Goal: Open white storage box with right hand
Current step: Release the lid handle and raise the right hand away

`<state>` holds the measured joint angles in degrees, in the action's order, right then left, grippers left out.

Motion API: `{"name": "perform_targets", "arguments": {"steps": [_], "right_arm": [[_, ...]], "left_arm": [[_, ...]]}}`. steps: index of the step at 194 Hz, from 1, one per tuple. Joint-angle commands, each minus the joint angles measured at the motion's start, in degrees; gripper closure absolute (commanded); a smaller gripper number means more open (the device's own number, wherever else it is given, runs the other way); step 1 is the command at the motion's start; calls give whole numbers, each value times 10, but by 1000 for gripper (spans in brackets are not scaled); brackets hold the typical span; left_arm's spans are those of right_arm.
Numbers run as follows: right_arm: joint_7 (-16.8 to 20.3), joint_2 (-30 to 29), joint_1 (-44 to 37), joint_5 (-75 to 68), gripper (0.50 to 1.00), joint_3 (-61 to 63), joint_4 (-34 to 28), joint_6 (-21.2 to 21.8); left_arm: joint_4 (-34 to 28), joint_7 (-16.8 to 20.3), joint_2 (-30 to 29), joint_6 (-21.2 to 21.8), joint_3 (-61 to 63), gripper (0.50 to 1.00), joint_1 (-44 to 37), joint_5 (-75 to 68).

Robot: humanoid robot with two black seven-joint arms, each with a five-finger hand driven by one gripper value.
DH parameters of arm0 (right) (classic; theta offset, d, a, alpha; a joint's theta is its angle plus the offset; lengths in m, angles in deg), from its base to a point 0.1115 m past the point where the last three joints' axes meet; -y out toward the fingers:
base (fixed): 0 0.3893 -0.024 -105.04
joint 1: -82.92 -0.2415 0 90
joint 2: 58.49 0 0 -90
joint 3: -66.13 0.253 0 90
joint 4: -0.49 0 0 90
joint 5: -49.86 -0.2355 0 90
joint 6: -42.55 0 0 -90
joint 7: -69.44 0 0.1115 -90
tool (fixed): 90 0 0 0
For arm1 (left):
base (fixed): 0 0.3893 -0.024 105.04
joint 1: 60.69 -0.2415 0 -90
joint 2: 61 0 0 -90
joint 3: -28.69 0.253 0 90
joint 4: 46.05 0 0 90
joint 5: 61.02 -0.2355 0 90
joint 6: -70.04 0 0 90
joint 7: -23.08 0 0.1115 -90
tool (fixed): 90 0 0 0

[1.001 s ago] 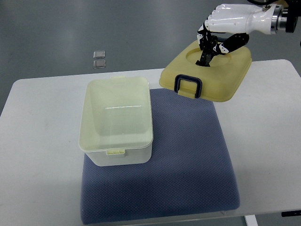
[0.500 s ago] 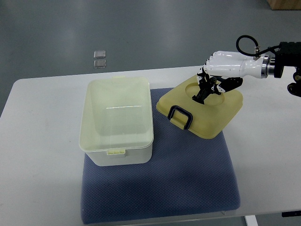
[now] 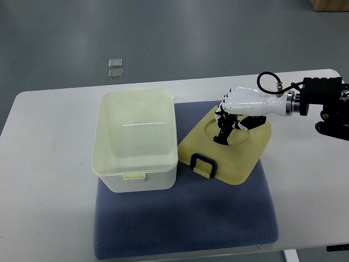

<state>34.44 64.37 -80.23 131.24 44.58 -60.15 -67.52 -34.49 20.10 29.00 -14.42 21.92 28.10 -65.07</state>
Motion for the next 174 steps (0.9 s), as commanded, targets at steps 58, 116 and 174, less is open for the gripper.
{"name": "perform_targets", "arguments": {"steps": [58,116,174], "right_arm": [[0,7,6,-2,568,6,2,-4],[0,48,-66,-68,568,37,5,84],[72,49,-9,-427,568,297,22,267]], "left_arm": [[-1,0,0,0,0,500,1,0],[-1,0,0,0,0,500,1,0],[0,0,0,0,0,500,1,-1]]}}
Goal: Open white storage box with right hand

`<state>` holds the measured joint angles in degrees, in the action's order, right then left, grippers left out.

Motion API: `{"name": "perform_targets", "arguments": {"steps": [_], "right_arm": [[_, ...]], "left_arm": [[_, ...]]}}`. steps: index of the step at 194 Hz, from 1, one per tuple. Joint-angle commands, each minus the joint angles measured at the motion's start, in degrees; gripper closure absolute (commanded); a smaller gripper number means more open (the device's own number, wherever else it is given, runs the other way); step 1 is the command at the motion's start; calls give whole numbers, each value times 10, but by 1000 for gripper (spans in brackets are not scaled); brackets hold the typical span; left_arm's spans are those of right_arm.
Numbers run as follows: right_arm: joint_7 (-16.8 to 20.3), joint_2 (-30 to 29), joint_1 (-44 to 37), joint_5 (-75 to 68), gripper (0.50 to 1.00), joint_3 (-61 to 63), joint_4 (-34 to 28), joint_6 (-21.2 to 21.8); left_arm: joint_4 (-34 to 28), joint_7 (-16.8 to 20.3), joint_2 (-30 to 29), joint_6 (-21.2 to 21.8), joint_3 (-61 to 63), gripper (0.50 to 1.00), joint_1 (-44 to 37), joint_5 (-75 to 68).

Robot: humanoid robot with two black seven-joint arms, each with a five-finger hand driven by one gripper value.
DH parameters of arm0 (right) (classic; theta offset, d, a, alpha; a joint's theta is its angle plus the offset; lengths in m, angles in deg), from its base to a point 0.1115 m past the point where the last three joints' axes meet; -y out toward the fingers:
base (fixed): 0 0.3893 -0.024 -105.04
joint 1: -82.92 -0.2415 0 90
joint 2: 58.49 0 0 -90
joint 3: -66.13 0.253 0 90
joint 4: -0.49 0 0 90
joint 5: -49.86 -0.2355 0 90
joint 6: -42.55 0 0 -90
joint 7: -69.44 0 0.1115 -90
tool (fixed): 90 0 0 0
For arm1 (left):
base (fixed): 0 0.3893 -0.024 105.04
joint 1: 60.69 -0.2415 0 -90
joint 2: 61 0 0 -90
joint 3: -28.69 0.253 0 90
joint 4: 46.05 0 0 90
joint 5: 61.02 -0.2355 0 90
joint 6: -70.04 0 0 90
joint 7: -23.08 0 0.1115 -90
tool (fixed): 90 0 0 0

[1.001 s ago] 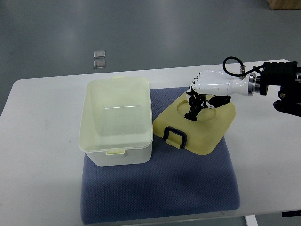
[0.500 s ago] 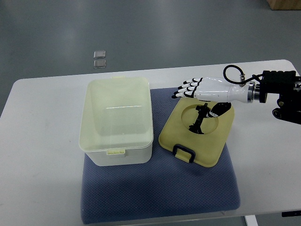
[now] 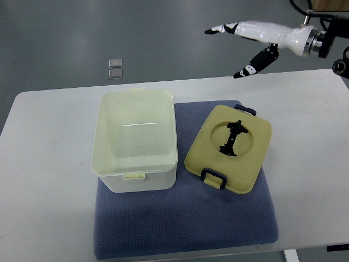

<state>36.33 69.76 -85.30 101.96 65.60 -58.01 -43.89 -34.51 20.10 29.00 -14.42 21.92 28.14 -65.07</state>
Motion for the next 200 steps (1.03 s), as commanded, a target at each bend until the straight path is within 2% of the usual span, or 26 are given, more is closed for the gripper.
{"name": "perform_targets", "arguments": {"steps": [1,38,60,91,118,135,162,186,200], "right_arm": [[53,-5,42,-134,568,87,0,30],[183,-63,138,-381,568,242,2,23],[226,-95,193,-537,568,327,23,22],[223,-156,262,-665,566,418,106,36],[197,-209,317,-672,566,503,133,76],[189,-237,338,-667,566,532,146,84],[185,-249,357,-666,566,534,152,96],[159,-257,369,-664,566,533,160,101],[156,-257,373,-663,566,531,163,102]], "left_arm": [[1,0,0,0,0,500,0,-1],[1,0,0,0,0,500,0,0],[2,0,0,-1,0,500,0,0],[2,-1,0,0,0,500,0,-1],[1,-1,0,0,0,500,0,0],[1,-1,0,0,0,500,0,0],[2,-1,0,-1,0,500,0,-1],[2,-2,0,-1,0,500,0,-1],[2,-6,0,-1,0,500,0,0]]}}
